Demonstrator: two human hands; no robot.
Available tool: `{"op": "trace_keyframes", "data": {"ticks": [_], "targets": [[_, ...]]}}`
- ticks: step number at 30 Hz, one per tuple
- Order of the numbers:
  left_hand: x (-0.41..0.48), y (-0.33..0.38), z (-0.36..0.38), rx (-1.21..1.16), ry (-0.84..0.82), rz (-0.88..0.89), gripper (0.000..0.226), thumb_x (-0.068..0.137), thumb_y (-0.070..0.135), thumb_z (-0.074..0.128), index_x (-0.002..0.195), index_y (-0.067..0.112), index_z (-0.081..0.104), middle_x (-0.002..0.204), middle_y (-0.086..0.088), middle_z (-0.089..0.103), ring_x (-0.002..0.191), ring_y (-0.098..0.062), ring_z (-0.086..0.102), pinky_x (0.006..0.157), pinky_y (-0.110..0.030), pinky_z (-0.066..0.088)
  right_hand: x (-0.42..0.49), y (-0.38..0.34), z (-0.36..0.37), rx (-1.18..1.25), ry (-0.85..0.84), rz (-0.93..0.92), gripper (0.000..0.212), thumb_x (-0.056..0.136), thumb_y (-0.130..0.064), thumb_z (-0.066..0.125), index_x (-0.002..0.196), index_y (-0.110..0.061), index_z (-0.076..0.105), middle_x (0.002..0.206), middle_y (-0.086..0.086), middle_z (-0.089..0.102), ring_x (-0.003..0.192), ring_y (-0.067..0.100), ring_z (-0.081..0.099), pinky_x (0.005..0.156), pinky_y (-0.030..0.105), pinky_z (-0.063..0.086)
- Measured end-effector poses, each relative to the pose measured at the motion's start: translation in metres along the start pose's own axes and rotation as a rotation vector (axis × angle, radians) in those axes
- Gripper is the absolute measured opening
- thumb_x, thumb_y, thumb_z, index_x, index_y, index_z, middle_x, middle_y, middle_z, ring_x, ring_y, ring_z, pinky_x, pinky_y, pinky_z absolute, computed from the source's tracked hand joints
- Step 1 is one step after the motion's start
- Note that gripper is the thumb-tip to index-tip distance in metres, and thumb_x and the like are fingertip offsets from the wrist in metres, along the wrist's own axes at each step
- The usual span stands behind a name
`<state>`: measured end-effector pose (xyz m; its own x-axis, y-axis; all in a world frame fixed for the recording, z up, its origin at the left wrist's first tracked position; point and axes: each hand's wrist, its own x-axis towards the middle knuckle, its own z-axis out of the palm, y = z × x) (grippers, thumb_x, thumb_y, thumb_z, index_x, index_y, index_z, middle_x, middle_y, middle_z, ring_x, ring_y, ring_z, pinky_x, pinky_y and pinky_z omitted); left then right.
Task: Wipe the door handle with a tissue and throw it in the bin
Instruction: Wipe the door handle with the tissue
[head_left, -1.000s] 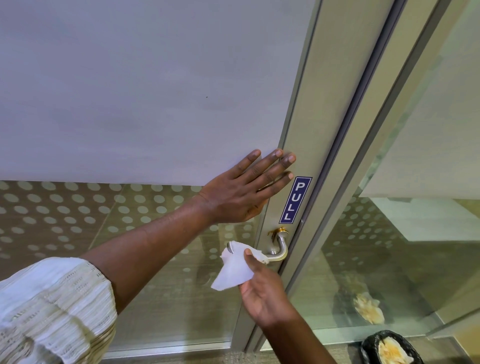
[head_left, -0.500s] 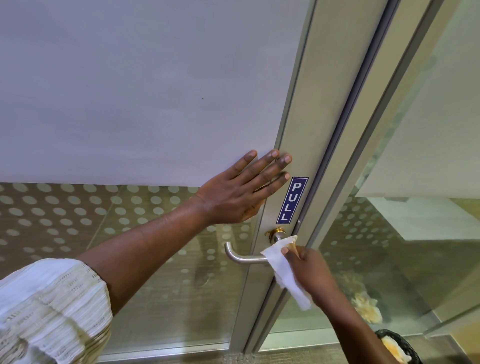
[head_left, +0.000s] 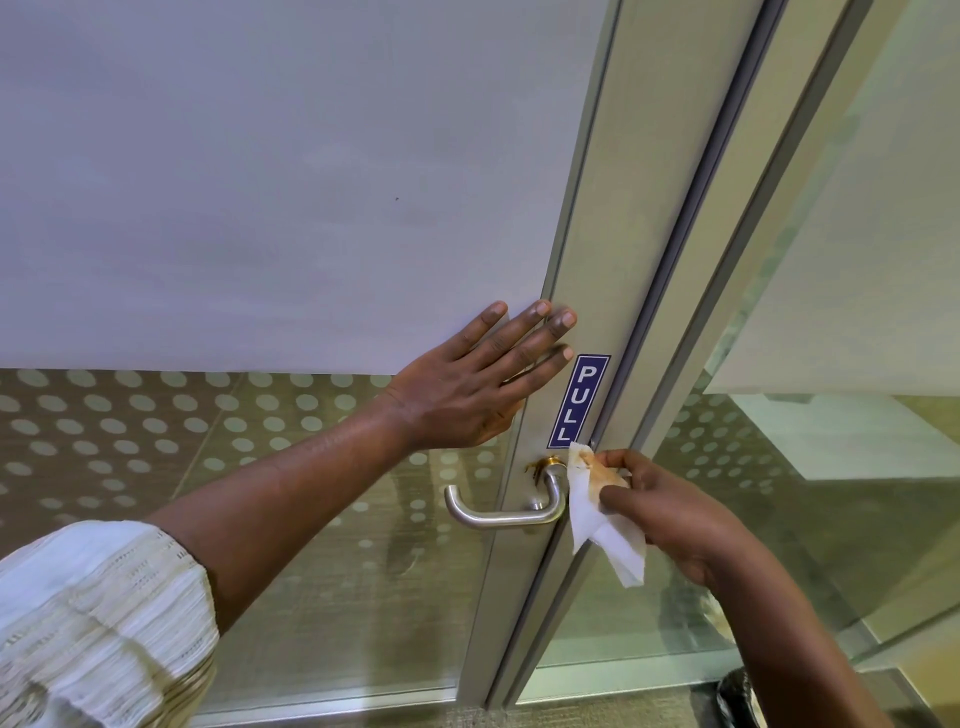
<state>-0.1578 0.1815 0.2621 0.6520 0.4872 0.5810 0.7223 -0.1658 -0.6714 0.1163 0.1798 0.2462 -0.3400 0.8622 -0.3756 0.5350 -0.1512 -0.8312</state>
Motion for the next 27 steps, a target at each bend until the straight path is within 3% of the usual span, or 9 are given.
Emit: {"op": "trace_keyframes", "data": {"ticks": [3, 5, 7, 8, 11, 15, 18, 23, 27], "targets": [[0.000, -0.001, 0.000, 0.001, 0.001, 0.003, 0.074, 0.103, 0.035, 0.049, 0.166, 0.010, 0.021, 0.172, -0.019, 0.015, 0.160, -0.037, 0.012, 0.130, -0.053, 0.006, -0.001, 0.001, -0.006, 0.100, 0.046, -0.036, 0.033, 0.092, -0.012, 0.065, 0.120, -0.027, 0.058, 0.102, 0.013, 0.074, 0.083, 0.030, 0.072, 0.072, 0.041, 0.057], [0.000, -0.001, 0.000, 0.000, 0.005, 0.001, 0.073, 0.103, 0.034, 0.048, 0.166, 0.010, 0.021, 0.172, -0.019, 0.016, 0.160, -0.037, 0.012, 0.130, -0.053, 0.005, -0.003, 0.001, -0.009, -0.205, 0.206, -0.106, 0.022, 0.091, -0.029, 0.070, 0.110, -0.030, 0.058, 0.091, 0.000, 0.072, 0.077, 0.020, 0.069, 0.064, 0.033, 0.051], [0.000, -0.001, 0.000, -0.003, 0.007, -0.002, 0.071, 0.104, 0.033, 0.047, 0.166, 0.010, 0.021, 0.172, -0.019, 0.016, 0.160, -0.037, 0.012, 0.130, -0.053, 0.005, -0.004, 0.002, -0.010, -0.592, 0.365, -0.160, 0.025, 0.087, -0.042, 0.071, 0.103, -0.030, 0.056, 0.087, -0.004, 0.066, 0.073, 0.014, 0.059, 0.057, 0.029, 0.039], [0.000, -0.001, 0.001, -0.002, 0.008, -0.002, 0.071, 0.104, 0.033, 0.047, 0.166, 0.010, 0.021, 0.172, -0.019, 0.016, 0.160, -0.037, 0.012, 0.130, -0.053, 0.005, -0.005, 0.003, -0.009, -0.666, 0.400, -0.167, 0.028, 0.085, -0.046, 0.071, 0.101, -0.029, 0.055, 0.086, -0.003, 0.065, 0.073, 0.014, 0.058, 0.057, 0.029, 0.038], [0.000, 0.000, 0.001, 0.001, 0.002, 0.001, 0.070, 0.105, 0.034, 0.046, 0.166, 0.010, 0.021, 0.172, -0.019, 0.016, 0.160, -0.037, 0.012, 0.130, -0.053, 0.005, -0.005, 0.000, -0.008, -0.585, 0.358, -0.144, 0.028, 0.084, -0.049, 0.071, 0.095, -0.027, 0.057, 0.084, -0.007, 0.065, 0.075, 0.011, 0.059, 0.058, 0.028, 0.040], [0.000, -0.001, 0.001, 0.000, -0.002, 0.002, 0.070, 0.105, 0.033, 0.045, 0.166, 0.010, 0.021, 0.172, -0.019, 0.016, 0.160, -0.037, 0.013, 0.130, -0.053, 0.005, -0.001, -0.002, -0.004, -0.562, 0.255, -0.097, 0.015, 0.089, -0.034, 0.062, 0.099, -0.023, 0.062, 0.085, -0.008, 0.064, 0.077, 0.007, 0.059, 0.061, 0.026, 0.044], [0.000, 0.000, 0.001, 0.001, -0.004, 0.002, 0.070, 0.105, 0.033, 0.044, 0.166, 0.009, 0.020, 0.172, -0.019, 0.016, 0.160, -0.038, 0.013, 0.130, -0.053, 0.005, 0.005, -0.002, 0.004, -0.499, 0.249, -0.122, 0.020, 0.087, -0.024, 0.058, 0.104, -0.024, 0.067, 0.090, -0.007, 0.067, 0.080, 0.007, 0.061, 0.062, 0.024, 0.045], [0.000, -0.001, -0.001, 0.001, 0.002, 0.000, 0.070, 0.105, 0.033, 0.044, 0.166, 0.009, 0.021, 0.172, -0.019, 0.017, 0.160, -0.037, 0.014, 0.130, -0.053, 0.006, 0.014, -0.002, 0.030, -0.281, 0.558, -0.315, 0.025, 0.089, -0.013, 0.059, 0.113, -0.020, 0.062, 0.090, -0.008, 0.066, 0.081, 0.016, 0.060, 0.059, 0.020, 0.040], [0.000, 0.000, -0.001, -0.001, -0.004, -0.001, 0.072, 0.104, 0.034, 0.047, 0.167, 0.010, 0.020, 0.173, -0.018, 0.015, 0.160, -0.037, 0.012, 0.130, -0.053, 0.006, 0.021, 0.007, 0.061, -0.051, 0.707, -0.477, 0.020, 0.090, -0.019, 0.069, 0.106, -0.021, 0.057, 0.093, -0.013, 0.066, 0.083, 0.001, 0.063, 0.065, 0.005, 0.043]]}}
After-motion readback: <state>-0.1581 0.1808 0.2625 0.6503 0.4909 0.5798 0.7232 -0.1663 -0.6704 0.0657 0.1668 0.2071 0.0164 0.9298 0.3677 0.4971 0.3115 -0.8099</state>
